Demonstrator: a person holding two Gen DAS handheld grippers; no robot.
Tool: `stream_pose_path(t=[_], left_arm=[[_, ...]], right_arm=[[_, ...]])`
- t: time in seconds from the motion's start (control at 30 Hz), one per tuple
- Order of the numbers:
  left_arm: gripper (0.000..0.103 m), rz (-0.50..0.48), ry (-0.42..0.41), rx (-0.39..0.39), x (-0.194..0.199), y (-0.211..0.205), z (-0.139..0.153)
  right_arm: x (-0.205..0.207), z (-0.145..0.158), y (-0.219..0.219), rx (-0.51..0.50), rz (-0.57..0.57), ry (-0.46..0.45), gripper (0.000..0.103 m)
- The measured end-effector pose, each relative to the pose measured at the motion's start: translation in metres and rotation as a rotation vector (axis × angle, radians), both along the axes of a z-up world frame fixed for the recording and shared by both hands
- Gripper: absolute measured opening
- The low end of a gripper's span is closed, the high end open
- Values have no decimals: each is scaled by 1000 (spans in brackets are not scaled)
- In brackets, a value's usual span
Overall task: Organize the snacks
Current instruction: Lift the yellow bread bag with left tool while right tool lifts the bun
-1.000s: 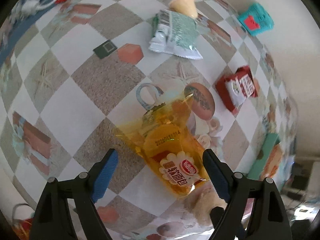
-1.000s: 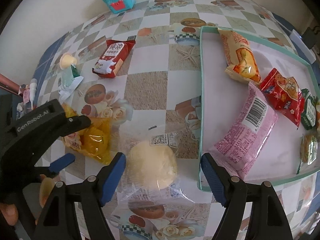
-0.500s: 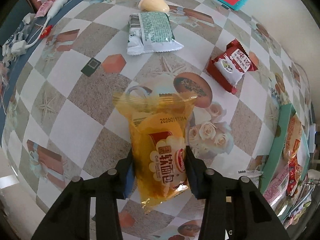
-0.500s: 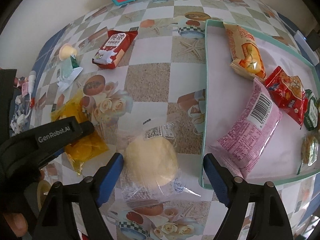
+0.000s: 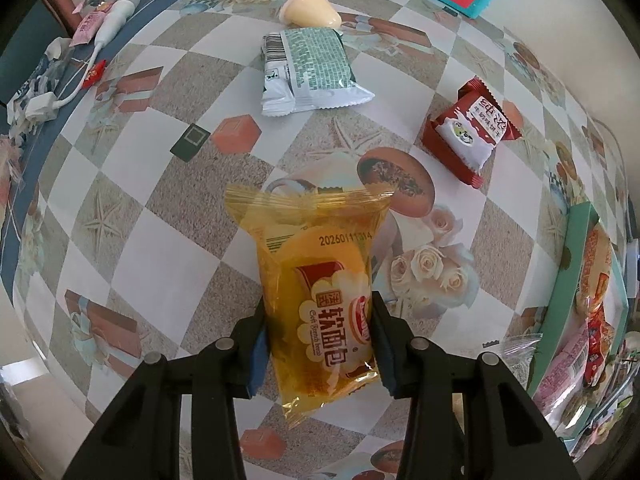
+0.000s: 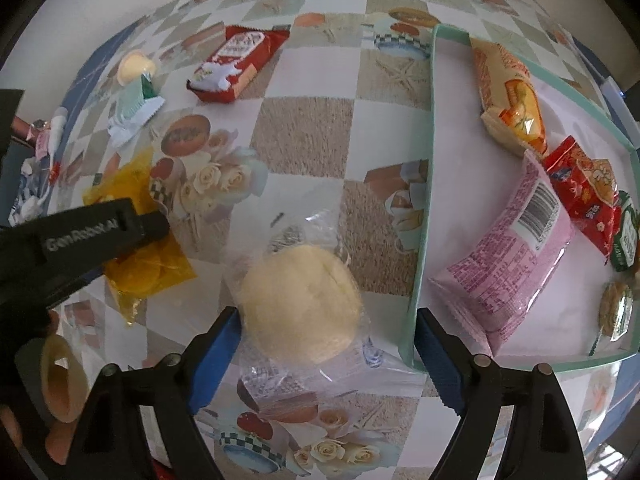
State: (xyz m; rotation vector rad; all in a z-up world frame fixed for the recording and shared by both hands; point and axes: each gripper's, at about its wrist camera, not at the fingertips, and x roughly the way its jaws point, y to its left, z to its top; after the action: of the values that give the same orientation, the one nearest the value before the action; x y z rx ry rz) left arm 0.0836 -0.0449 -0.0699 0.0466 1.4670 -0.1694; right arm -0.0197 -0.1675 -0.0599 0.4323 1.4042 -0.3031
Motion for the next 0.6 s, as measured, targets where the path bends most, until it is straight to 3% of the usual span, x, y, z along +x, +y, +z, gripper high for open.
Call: stream_pose_path(t=[0.4, 0.6], left_arm=[[46, 1, -2, 7, 0, -1, -1], [46, -1, -5, 10, 0, -1, 0]], right_arm=[[3, -9, 9, -33, 19, 28, 87], [0, -5, 0, -25, -16, 20, 77]])
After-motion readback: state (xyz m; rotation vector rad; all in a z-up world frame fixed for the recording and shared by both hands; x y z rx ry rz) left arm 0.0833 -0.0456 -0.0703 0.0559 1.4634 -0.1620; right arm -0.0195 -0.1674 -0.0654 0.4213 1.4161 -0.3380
